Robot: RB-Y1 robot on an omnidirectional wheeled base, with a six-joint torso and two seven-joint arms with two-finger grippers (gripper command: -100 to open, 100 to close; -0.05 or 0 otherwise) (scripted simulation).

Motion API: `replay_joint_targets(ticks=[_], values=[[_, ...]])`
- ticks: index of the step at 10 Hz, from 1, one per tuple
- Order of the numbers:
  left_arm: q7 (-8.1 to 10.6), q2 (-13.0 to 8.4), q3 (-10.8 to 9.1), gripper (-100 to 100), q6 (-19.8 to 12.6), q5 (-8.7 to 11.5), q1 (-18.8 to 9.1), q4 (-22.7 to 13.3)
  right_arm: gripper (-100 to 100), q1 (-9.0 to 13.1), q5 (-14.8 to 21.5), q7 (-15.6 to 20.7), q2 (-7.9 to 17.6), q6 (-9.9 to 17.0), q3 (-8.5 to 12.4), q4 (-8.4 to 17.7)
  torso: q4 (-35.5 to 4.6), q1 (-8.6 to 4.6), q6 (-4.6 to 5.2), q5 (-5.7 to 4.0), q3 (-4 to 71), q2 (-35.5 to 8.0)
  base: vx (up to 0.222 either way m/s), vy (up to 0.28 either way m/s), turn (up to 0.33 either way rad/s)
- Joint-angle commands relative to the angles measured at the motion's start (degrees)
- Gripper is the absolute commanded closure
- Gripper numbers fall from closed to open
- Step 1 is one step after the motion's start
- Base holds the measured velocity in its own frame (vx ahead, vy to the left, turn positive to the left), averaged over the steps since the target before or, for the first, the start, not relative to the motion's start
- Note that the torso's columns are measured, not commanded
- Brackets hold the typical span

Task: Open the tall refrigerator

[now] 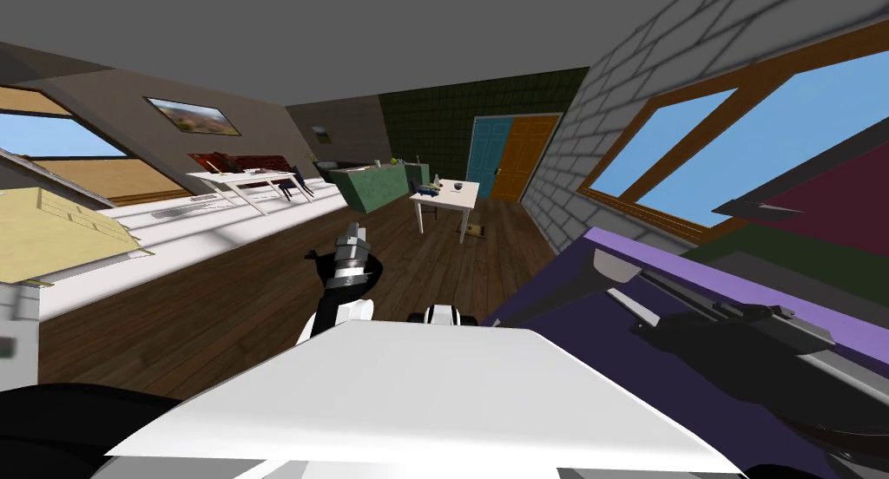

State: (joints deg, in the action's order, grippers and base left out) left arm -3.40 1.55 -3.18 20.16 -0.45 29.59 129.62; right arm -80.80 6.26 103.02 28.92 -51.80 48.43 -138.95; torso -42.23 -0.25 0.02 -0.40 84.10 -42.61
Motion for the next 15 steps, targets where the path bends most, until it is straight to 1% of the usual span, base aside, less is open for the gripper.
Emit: replay_joint_targets(ticks=[1, 3, 4, 6, 7, 8, 10, 15], values=[[0.0, 0.0, -0.01, 0, 0.0, 0.0, 0.0, 0.0, 100, -0.5, -1.7, 1.9, 4.1, -2.9, -0.5, 3.2, 0.1, -0.26, 0.13, -0.08, 0.1, 0.2, -0.193, 0.166, 0.104], [0.0, 0.0, 0.0, 0, 0.0, 0.0, 0.0, 0.0, 100, -0.9, -4.2, 4.0, 7.6, -6.1, -0.7, 6.5, 0.1, -0.21, 0.11, -0.09, 0.1, 0.1, -0.261, 0.196, 0.136], [0.0, 0.0, 0.0, 0, 0.0, 0.0, 0.0, 0.0, 100, -0.9, -4.2, 4.0, 8.5, -6.1, -0.7, 6.7, 0.0, -0.15, 0.12, -0.08, 0.1, 0.1, -0.177, 0.155, 0.048], [0.0, 0.0, -0.02, 0, 0.0, 0.0, 0.0, 0.0, 100, -1.3, -6.7, 6.0, 12.2, -9.2, -0.9, 10.2, 0.1, -0.22, 0.0, 0.12, 0.5, 0.5, -0.164, 0.1, 0.11], [0.0, 0.0, -0.02, 0, 0.0, 0.0, 0.0, 0.0, 100, -1.3, -6.7, 6.0, 12.8, -9.2, -0.9, 10.2, 0.0, 0.16, -0.03, 0.32, 0.5, 0.4, -0.129, 0.107, 0.055], [0.0, 0.0, -0.02, 0, 0.0, 0.0, 0.0, 0.0, -100, -2.7, -8.2, 5.2, 12.5, -8.8, 1.4, 8.6, 0.0, 0.3, 0.0, 0.42, 0.5, 0.5, -0.032, 0.028, -0.076], [0.0, 0.0, -0.03, 0, 0.0, 0.0, 0.0, 0.0, -100, -4.2, -9.8, 4.6, 12.8, -8.7, 3.7, 7.3, 0.1, 0.06, -0.04, 0.35, 0.7, 0.7, 0.04, -0.016, -0.04], [0.0, 0.0, -0.03, 0, 0.0, 0.0, 0.0, 0.0, -100, -8.0, -14.0, 3.1, 13.5, -8.5, 9.5, 4.2, -0.1, 0.33, -0.03, 0.48, 0.4, 0.2, 0.034, -0.01, -0.037]])
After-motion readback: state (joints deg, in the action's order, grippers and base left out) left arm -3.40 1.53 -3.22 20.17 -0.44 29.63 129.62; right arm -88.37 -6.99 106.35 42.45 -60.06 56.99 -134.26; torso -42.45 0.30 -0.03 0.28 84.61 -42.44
